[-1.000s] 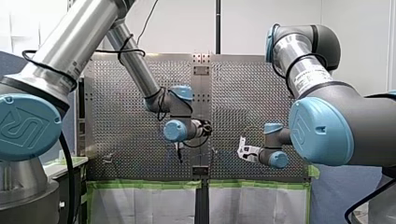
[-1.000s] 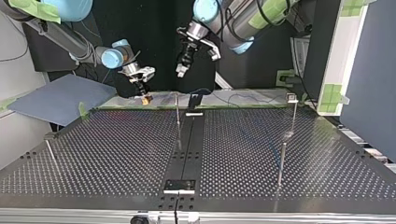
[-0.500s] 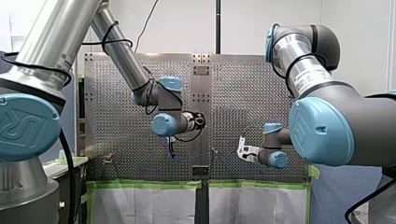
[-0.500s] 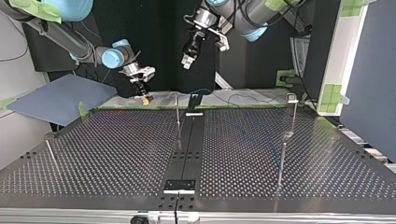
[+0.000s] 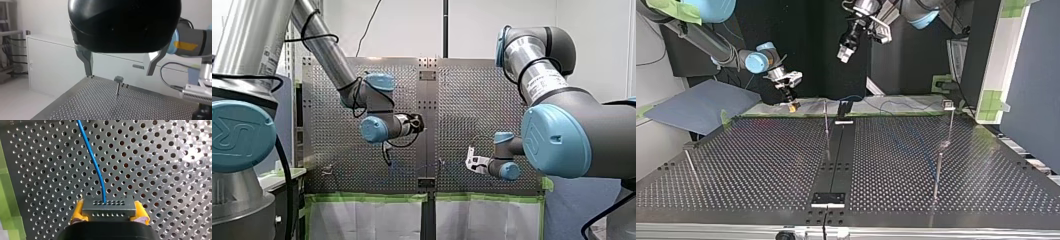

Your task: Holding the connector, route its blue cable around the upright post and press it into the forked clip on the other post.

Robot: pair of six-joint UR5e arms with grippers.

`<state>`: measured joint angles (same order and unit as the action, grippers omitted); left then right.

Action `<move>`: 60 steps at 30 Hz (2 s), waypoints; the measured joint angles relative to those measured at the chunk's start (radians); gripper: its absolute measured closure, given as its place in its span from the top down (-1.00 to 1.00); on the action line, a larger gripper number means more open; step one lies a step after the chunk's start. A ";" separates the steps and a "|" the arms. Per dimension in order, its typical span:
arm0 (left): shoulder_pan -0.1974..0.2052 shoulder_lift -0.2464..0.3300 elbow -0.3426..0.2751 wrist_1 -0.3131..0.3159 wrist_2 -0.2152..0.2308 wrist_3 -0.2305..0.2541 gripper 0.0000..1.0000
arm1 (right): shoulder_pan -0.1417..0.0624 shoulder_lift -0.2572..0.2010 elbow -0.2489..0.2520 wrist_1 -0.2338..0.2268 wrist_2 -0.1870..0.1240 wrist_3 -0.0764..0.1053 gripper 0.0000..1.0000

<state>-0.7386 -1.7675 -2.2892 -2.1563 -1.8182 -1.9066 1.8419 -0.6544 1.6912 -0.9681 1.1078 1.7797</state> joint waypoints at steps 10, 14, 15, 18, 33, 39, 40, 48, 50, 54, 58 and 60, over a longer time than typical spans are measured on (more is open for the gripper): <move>0.014 0.094 -0.094 0.046 -0.047 -0.077 1.00 | 0.002 0.000 0.000 0.000 0.000 0.000 -1.00; 0.021 0.127 -0.127 0.078 -0.062 -0.081 1.00 | 0.004 0.000 0.000 0.001 0.002 0.000 -1.00; 0.023 0.137 -0.138 0.089 -0.065 -0.080 1.00 | 0.004 0.000 0.000 0.002 0.002 0.000 -1.00; 0.029 0.149 -0.164 0.115 -0.069 -0.076 1.00 | 0.006 0.000 0.000 0.003 0.003 0.000 -1.00; 0.078 0.153 -0.248 0.150 -0.072 -0.061 1.00 | 0.009 -0.001 -0.001 0.004 0.007 -0.002 -1.00; 0.097 0.153 -0.248 0.149 -0.069 -0.045 1.00 | -0.008 -0.011 -0.004 0.024 0.047 -0.021 -1.00; 0.099 0.153 -0.248 0.149 -0.069 -0.044 1.00 | -0.011 -0.018 -0.004 0.033 0.057 -0.023 -1.00; 0.112 0.153 -0.248 0.150 -0.062 -0.041 1.00 | -0.018 -0.083 -0.004 0.099 0.127 -0.018 -1.00; 0.114 0.153 -0.248 0.150 -0.061 -0.041 1.00 | -0.018 -0.102 -0.005 0.118 0.147 -0.007 -1.00; 0.116 0.153 -0.248 0.151 -0.060 -0.041 1.00 | -0.011 -0.138 -0.004 0.154 0.181 0.024 -1.00; 0.118 0.153 -0.248 0.150 -0.060 -0.041 1.00 | 0.015 -0.176 -0.003 0.192 0.193 0.060 -1.00; 0.118 0.153 -0.248 0.148 -0.059 -0.041 1.00 | 0.031 -0.193 -0.003 0.209 0.195 0.068 -1.00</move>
<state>-0.6205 -1.6142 -2.5373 -2.0082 -1.8773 -1.9481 1.8724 -0.8471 1.6880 -0.7593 1.3027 1.8474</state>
